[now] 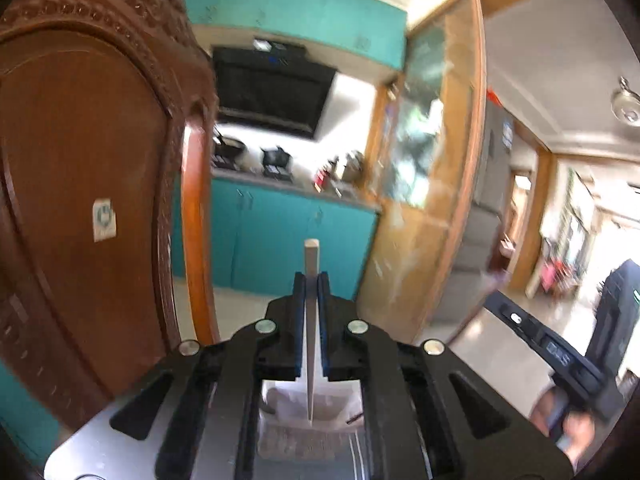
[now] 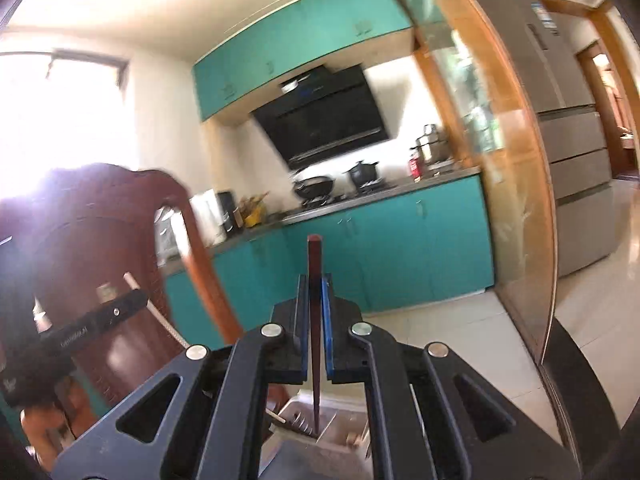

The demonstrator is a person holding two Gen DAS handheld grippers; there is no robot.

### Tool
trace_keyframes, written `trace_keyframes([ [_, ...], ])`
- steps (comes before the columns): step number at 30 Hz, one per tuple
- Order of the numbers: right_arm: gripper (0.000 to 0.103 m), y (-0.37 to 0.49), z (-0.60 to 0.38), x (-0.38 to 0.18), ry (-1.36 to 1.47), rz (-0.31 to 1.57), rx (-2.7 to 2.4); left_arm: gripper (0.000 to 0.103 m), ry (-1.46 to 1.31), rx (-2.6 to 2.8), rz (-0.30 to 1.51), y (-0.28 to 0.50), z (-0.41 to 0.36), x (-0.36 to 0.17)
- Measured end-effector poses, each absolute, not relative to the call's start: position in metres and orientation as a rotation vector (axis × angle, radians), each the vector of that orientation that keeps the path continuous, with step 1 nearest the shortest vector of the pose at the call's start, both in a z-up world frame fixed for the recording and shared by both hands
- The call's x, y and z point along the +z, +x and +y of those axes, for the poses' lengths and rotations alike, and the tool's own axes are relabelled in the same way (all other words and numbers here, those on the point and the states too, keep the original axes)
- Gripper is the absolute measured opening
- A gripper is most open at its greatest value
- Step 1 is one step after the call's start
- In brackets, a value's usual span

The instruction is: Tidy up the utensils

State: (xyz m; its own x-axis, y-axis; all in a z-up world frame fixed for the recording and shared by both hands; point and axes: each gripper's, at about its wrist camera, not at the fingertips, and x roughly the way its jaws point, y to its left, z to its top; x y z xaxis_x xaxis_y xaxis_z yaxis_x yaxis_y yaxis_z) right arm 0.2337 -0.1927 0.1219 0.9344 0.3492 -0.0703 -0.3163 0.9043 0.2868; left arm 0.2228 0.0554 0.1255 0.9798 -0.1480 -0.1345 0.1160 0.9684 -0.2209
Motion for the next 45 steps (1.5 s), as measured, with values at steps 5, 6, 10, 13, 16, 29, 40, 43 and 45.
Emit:
trace_keyframes([
  [5,0.007,0.267,-0.169,0.083,0.144,0.217,0.287,0.007,-0.199,-0.081,0.238,0.279,0.047,0.088],
  [6,0.007,0.27,-0.167,0.078,0.14,0.227,0.293,0.007,-0.178,-0.059,0.269,0.29,0.043,0.077],
  [10,0.007,0.279,-0.162,0.06,0.108,0.277,0.306,0.007,-0.16,-0.04,0.352,0.315,0.033,0.049],
  [13,0.007,0.277,-0.156,0.056,0.095,0.301,0.312,0.007,-0.148,-0.037,0.38,0.323,0.031,0.039],
  [16,0.009,0.265,-0.151,0.055,0.072,0.298,0.304,0.007,-0.12,-0.027,0.367,0.318,0.027,0.038],
  [29,0.073,0.183,-0.164,0.074,0.003,0.12,0.26,0.063,0.018,-0.003,0.256,0.243,0.012,0.049],
  [40,0.1,0.055,-0.178,0.03,-0.076,0.146,0.086,0.099,0.063,-0.045,0.217,0.099,0.001,0.044],
  [43,0.1,0.023,-0.18,0.025,-0.075,0.155,0.077,0.099,0.053,-0.043,0.244,0.066,0.003,0.04],
  [45,0.1,0.008,-0.18,0.025,-0.086,0.16,0.059,0.099,0.06,-0.026,0.265,0.046,0.003,0.036],
])
